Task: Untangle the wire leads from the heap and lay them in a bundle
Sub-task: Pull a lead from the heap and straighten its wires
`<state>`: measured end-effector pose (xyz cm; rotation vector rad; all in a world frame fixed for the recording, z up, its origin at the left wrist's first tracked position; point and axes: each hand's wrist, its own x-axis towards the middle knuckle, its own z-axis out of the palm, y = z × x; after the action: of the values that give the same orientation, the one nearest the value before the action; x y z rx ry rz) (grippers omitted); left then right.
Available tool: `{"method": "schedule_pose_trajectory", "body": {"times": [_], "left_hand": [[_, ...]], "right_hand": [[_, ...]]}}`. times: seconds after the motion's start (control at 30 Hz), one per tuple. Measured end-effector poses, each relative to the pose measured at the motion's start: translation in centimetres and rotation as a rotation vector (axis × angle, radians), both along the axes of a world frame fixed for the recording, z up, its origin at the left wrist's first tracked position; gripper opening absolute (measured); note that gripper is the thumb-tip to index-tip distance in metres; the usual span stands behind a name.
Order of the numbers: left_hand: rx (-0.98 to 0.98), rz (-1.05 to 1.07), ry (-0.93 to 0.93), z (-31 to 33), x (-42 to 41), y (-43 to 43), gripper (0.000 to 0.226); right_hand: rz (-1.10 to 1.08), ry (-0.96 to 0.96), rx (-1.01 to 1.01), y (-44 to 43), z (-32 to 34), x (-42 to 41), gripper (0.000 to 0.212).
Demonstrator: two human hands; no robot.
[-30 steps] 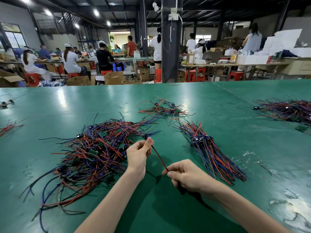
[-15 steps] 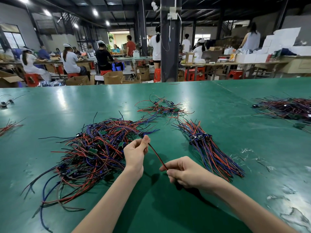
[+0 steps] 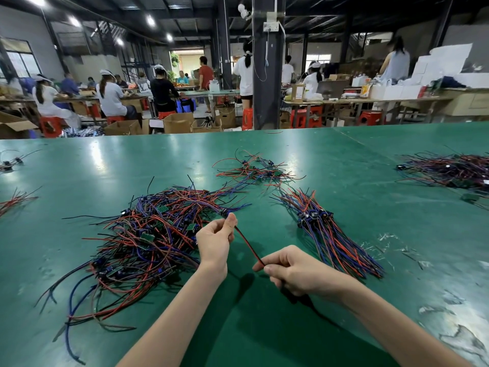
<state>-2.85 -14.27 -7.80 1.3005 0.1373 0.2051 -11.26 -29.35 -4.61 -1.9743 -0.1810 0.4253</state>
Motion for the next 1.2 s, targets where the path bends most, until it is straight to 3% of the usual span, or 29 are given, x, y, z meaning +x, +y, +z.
{"method": "schedule_pose_trajectory", "body": {"times": [0.27, 0.37, 0.43, 0.53, 0.67, 0.77, 0.9, 0.97, 1.03, 1.2], "left_hand": [[-0.046, -0.024, 0.087, 1.9, 0.3, -0.1, 0.021], [-0.122, -0.034, 0.101, 4.4, 1.1, -0.5, 0.02], [-0.207, -0.056, 0.115, 6.5, 2.0, -1.0, 0.021], [-0.252, -0.168, 0.14, 8.9, 2.9, -2.9, 0.021], [-0.103, -0.428, 0.16, 9.0, 2.9, -8.0, 0.02], [0.148, -0.538, 0.161, 7.1, 2.6, -12.0, 0.021], [0.492, -0.514, 0.115, 4.8, 2.1, -14.6, 0.025], [0.543, -0.49, 0.085, 4.7, 2.0, -14.8, 0.03], [0.58, -0.482, 0.048, 4.8, 1.8, -14.6, 0.038], [0.794, -0.528, -0.078, 4.7, 0.5, -13.3, 0.027]], "right_hand": [[0.031, -0.026, 0.21, -0.3, -0.1, 0.1, 0.021], [-0.018, -0.116, 0.324, -0.1, -0.3, 0.1, 0.032], [-0.036, -0.314, 0.172, 0.2, -0.5, -0.2, 0.037], [-0.015, -0.711, -0.285, 0.6, -1.5, -0.2, 0.034], [0.026, -0.782, -0.425, 1.0, -2.1, -0.1, 0.029], [0.049, -0.821, -0.51, 0.6, -2.3, 0.2, 0.025], [0.06, -0.758, -0.652, -0.3, -2.6, 1.1, 0.015], [0.092, -0.71, -0.78, -0.3, -2.7, 1.4, 0.01], [0.085, -0.766, -0.709, -0.1, -2.8, 1.6, 0.012], [0.085, -0.839, -0.786, 0.6, -2.4, 1.1, 0.015]]}}
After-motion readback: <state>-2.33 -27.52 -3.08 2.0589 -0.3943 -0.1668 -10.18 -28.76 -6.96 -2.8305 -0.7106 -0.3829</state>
